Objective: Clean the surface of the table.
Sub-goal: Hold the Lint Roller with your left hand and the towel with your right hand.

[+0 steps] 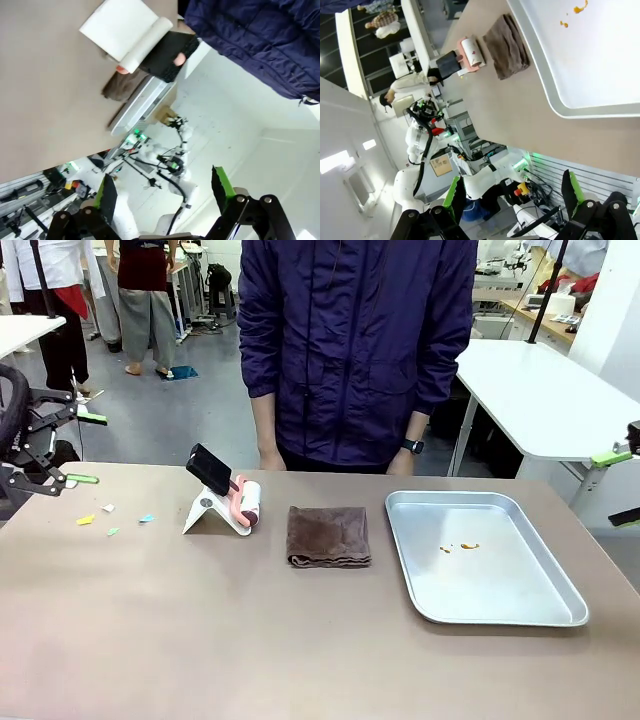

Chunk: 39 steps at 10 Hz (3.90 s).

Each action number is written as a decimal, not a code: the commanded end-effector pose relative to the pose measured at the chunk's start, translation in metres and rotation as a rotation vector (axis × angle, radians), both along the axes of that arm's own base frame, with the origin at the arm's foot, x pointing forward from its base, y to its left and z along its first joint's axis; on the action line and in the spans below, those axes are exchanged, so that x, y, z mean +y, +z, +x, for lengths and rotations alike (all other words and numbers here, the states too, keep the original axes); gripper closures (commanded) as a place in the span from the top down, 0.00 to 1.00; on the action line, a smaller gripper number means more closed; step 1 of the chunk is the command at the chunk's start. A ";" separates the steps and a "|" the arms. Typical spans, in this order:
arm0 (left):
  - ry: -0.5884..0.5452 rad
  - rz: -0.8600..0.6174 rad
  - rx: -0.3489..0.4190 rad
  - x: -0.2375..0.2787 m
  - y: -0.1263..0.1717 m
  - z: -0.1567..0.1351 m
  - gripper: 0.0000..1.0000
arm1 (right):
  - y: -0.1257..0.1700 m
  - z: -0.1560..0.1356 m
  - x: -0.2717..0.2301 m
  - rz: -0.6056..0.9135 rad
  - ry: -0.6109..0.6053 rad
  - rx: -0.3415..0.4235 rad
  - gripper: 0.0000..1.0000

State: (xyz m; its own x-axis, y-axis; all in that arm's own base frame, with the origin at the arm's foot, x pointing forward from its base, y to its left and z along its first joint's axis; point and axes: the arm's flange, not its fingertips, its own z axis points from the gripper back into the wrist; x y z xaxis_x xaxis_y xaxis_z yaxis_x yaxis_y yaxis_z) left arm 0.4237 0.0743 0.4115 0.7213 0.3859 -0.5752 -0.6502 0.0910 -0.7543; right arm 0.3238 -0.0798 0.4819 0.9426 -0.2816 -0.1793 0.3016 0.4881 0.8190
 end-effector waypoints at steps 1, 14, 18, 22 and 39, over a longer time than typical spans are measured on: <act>-0.085 0.048 -0.029 0.004 -0.003 0.001 1.00 | 0.008 -0.002 0.001 0.008 -0.010 -0.001 1.00; -0.054 0.107 -0.202 -0.017 0.047 0.021 1.00 | 0.033 0.028 0.082 -0.028 0.073 -0.077 1.00; -0.148 0.253 -0.398 -0.052 0.069 0.063 1.00 | 0.041 0.058 0.201 -0.136 0.233 -0.059 1.00; -0.224 0.493 -0.490 -0.106 0.046 0.077 1.00 | -0.012 0.075 0.310 -0.349 0.298 -0.113 1.00; -0.391 0.588 -0.508 -0.135 0.007 0.108 1.00 | -0.099 0.152 0.373 -0.534 0.224 -0.171 1.00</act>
